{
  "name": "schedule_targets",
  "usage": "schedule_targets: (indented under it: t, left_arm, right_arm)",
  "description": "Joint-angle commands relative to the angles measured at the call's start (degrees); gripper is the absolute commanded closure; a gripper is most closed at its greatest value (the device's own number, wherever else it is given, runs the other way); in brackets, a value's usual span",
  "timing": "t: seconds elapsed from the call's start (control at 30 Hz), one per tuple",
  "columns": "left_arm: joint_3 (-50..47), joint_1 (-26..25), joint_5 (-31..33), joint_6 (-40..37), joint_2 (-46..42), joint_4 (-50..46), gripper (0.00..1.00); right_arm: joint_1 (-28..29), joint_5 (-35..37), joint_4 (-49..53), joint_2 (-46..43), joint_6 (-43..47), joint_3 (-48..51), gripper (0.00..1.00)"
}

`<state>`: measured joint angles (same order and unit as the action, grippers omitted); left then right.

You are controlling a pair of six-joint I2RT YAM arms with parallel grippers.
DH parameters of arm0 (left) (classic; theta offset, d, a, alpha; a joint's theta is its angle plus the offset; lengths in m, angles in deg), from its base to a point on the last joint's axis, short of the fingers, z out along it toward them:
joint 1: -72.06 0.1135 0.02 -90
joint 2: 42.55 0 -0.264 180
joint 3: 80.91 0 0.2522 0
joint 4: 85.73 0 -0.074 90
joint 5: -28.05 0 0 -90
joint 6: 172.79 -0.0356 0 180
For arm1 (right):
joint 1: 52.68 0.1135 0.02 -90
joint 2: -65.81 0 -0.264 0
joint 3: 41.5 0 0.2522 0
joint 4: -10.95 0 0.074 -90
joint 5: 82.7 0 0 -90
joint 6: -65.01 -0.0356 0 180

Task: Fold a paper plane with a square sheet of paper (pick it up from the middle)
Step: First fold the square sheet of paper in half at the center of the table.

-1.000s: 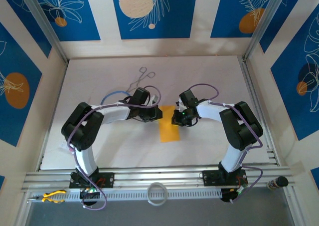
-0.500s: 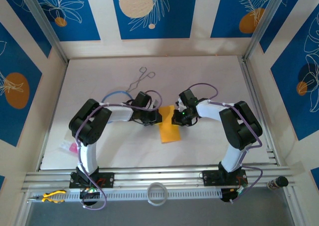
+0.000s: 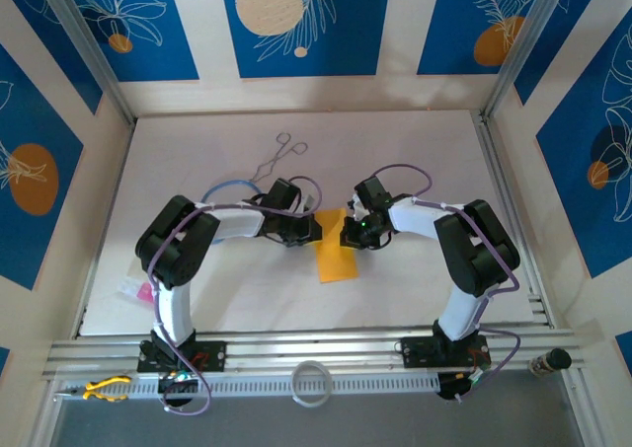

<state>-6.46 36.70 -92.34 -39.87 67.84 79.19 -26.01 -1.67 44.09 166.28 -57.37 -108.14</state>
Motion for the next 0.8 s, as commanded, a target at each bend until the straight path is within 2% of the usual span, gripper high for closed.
schedule_targets:
  t: [0.0, 0.47, 0.77]
  left_arm:
    - [3.1, 0.9, -0.2, -1.7, 1.6, -2.3, 0.87]
    - [1.6, 2.4, 3.6, -1.8, 5.3, -5.5, 0.88]
    - [7.4, 2.9, 1.6, -3.2, 2.7, -9.0, 0.87]
  right_arm:
    - [-0.5, 8.0, 8.0, 3.1, 1.2, 2.2, 1.00]
    - [-0.6, 8.1, 8.2, 3.0, 1.1, 2.3, 1.00]
    - [-0.6, 8.2, 8.0, 2.9, 1.1, 2.3, 1.00]
